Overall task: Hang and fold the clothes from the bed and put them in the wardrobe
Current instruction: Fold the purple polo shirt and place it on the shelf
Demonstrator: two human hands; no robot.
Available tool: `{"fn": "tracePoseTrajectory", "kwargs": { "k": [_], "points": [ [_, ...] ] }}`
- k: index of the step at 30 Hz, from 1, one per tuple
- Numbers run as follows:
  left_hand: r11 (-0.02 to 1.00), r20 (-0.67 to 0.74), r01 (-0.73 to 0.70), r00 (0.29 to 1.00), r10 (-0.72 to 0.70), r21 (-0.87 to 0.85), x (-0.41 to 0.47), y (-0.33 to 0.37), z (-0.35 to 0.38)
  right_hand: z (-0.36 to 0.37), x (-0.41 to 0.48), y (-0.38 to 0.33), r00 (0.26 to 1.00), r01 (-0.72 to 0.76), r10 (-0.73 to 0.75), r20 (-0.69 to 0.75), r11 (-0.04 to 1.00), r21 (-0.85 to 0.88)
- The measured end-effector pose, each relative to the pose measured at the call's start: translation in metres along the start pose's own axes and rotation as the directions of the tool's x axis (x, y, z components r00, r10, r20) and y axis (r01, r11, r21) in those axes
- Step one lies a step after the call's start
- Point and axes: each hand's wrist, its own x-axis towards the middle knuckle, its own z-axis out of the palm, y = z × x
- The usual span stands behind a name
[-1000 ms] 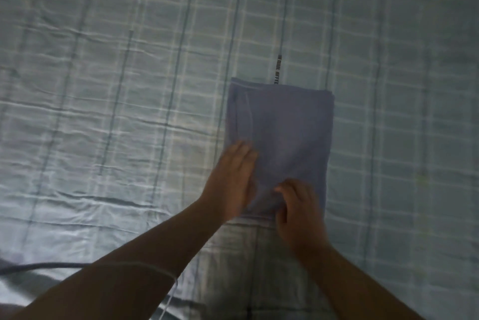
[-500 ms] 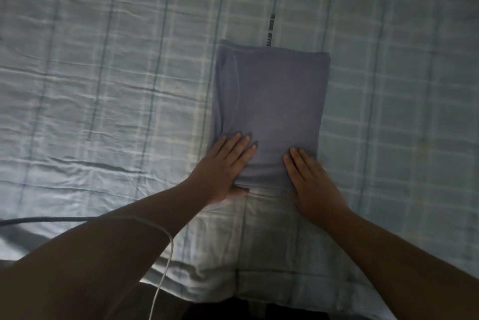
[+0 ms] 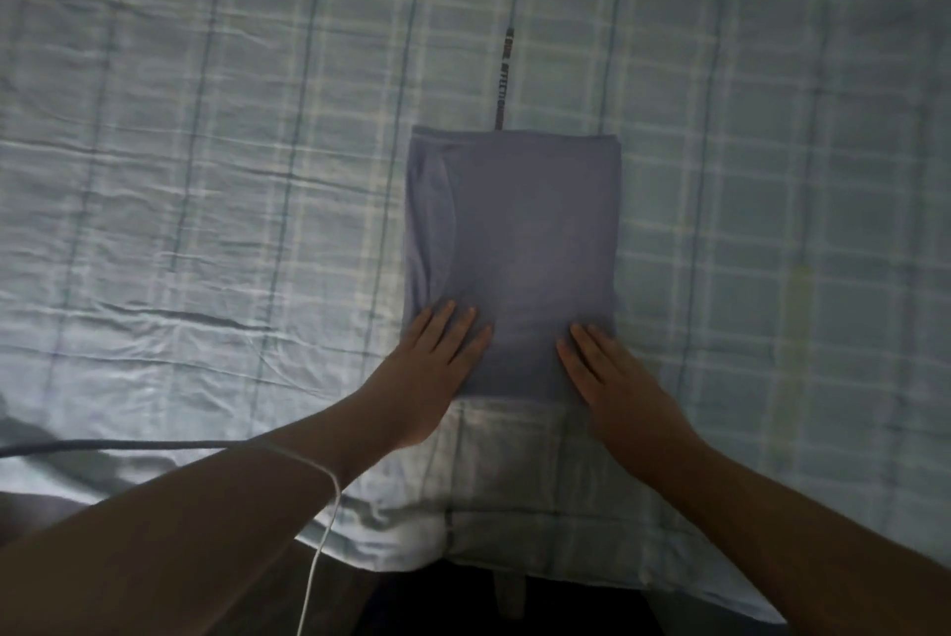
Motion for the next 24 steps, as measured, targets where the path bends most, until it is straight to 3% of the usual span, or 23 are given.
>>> {"fn": "tracePoseTrajectory", "kwargs": {
  "k": [3, 8, 11, 15, 19, 22, 24],
  "points": [
    [0.999, 0.034, -0.024, 0.999, 0.024, -0.029, -0.021, 0.026, 0.014, 0.010, -0.028, -0.010, 0.999, 0.027, -0.028, 0.042, 0.999, 0.026],
    [0.991, 0.111, 0.092, 0.991, -0.081, -0.097, -0.022, 0.044, 0.018, 0.011, -0.023, -0.026, 0.991, -0.089, 0.065, 0.113, 0.971, 0.221],
    [0.963, 0.058, 0.081, 0.996, -0.068, -0.255, -0.023, 0.031, 0.008, -0.002, -0.019, -0.017, 0.977, -0.099, 0.039, 0.212, 0.954, 0.282],
    [0.787, -0.049, 0.228, 0.949, -0.311, -0.574, -0.034, 0.003, -0.016, -0.042, -0.011, 0.021, 0.964, -0.188, 0.056, 0.261, 0.835, 0.517],
    [0.493, -0.027, 0.306, 0.828, -0.560, -0.814, -0.023, -0.024, -0.052, -0.082, 0.018, 0.051, 0.962, -0.262, 0.258, 0.085, 0.800, 0.539],
    [0.288, -0.017, 0.258, 0.716, -0.698, -0.922, 0.003, -0.053, -0.070, -0.095, 0.056, 0.061, 0.888, -0.309, 0.455, -0.072, 0.704, 0.640],
    [0.205, 0.007, 0.229, 0.682, -0.731, -0.952, 0.026, -0.070, -0.078, -0.098, 0.085, 0.069, 0.806, -0.366, 0.582, -0.106, 0.631, 0.684]
  ]
}}
